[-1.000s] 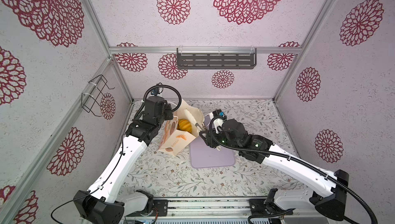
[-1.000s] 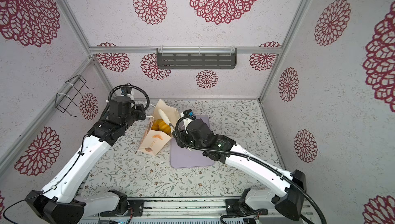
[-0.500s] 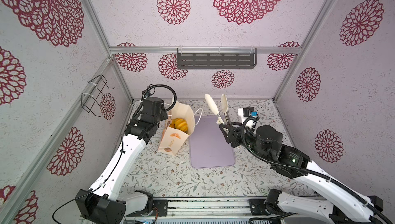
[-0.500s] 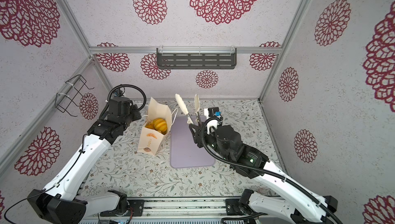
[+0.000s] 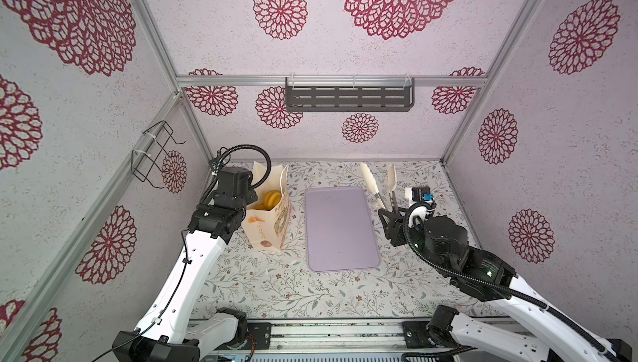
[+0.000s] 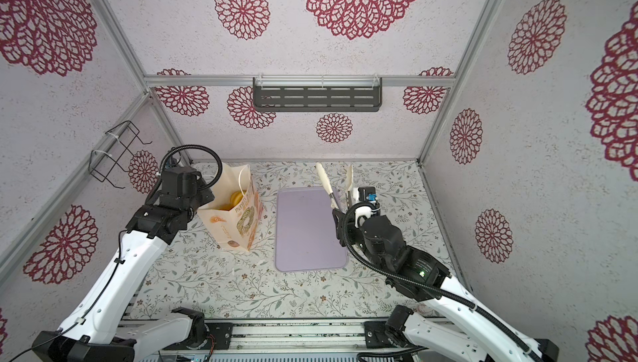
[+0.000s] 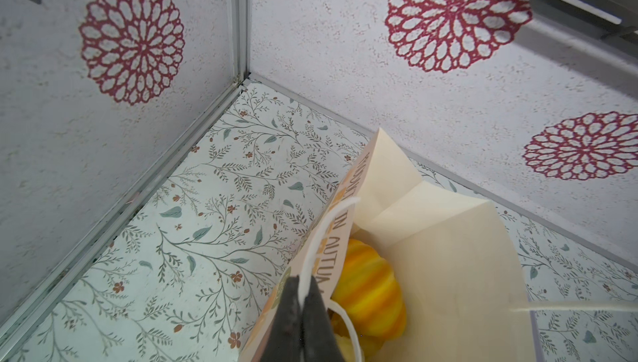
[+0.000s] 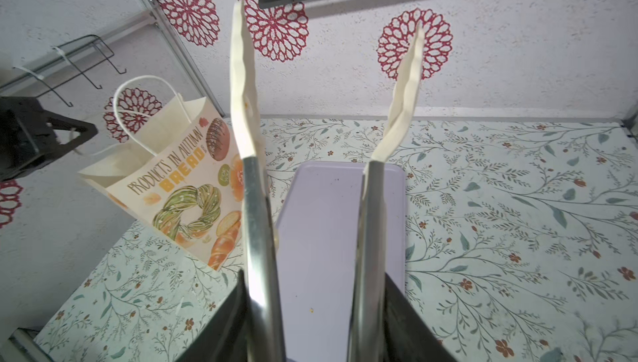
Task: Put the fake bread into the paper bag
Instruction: 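Set the paper bag down with the left gripper while the right withdraws the tongs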
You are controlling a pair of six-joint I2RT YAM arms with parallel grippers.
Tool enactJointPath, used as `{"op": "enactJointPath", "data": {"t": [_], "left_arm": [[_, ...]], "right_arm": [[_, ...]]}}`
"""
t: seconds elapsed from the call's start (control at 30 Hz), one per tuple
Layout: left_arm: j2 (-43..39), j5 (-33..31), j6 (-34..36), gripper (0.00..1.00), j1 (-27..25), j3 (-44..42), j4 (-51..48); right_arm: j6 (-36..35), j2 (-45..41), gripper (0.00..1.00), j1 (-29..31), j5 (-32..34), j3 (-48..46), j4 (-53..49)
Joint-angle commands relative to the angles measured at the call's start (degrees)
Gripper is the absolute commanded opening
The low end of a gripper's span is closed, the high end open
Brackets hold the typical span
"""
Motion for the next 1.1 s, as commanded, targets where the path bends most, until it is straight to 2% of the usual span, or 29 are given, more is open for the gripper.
{"op": "enactJointPath", "data": {"t": [0.0, 0.2, 0.4, 0.6, 0.87, 1.07], "left_arm": [[-2.03, -1.10, -1.70, 0.10, 0.89, -0.97, -1.31], [-4.07, -2.24, -1.98, 0.48, 1.46, -1.02, -2.55], [-6.44, -3.01, -1.64, 0.68, 2.49, -0.50, -4.22], [-9.52, -4.30, -1.17, 0.97, 3.70, -0.09, -5.69], [-13.39, -7.17, -4.22, 0.97, 6.69, -2.05, -9.25], [-19.33, -8.88, -9.21, 0.97, 10.47, -9.06, -8.40]], "right_arm": [[-1.73, -0.07, 0.53, -1.96, 0.71, 0.37, -0.44], [-1.42, -0.32, 0.53, -6.28, -4.43, -1.75, 0.39], [-0.97, -0.67, 0.53, -8.56, -7.07, -3.02, 0.75], [-1.04, -0.06, 0.53, -10.31, -7.48, -3.54, -0.29], [-2.71, 0.60, 0.53, -14.24, -7.48, -5.53, -0.06], [-4.21, 2.94, 0.53, -20.34, -8.60, -7.51, 0.46]]}}
